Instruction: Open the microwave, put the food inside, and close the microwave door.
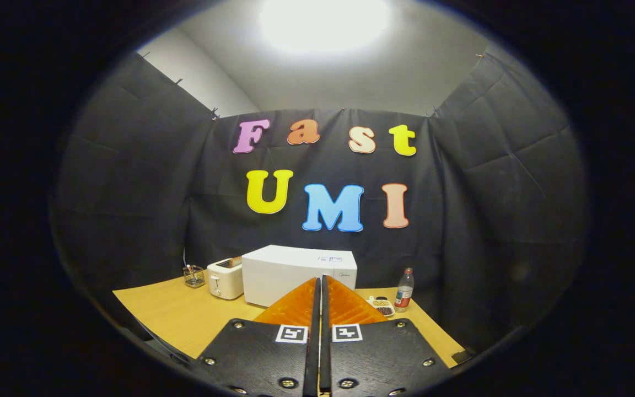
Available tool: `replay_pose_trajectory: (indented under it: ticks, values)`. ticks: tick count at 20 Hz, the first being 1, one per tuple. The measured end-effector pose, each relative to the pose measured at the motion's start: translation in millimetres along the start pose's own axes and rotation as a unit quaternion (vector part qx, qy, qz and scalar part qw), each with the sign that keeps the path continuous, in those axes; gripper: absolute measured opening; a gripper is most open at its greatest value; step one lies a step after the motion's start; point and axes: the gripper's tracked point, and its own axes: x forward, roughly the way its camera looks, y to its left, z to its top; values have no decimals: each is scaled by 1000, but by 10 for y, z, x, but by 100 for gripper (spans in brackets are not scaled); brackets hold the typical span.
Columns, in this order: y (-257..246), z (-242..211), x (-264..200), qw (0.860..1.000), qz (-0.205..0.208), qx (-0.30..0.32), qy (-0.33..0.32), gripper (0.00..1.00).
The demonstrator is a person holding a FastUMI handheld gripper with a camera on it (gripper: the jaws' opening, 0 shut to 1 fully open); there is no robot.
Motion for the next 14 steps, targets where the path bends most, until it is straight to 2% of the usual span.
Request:
replay_pose_trajectory:
  ticks: [1,2,4,5,6,8,14]
  values:
    - [21,-26,0,1000,2,4,2,2]
    - [43,-46,12,1000,6,9,5,10]
    - [69,-83,47,1000,7,18,13,48]
    - [65,-86,56,1000,4,18,15,56]
    - [79,-95,79,1000,2,13,17,80]
    - [113,-127,106,1000,3,1,22,96]
    - [208,-20,43,1000,20,19,-3,96]
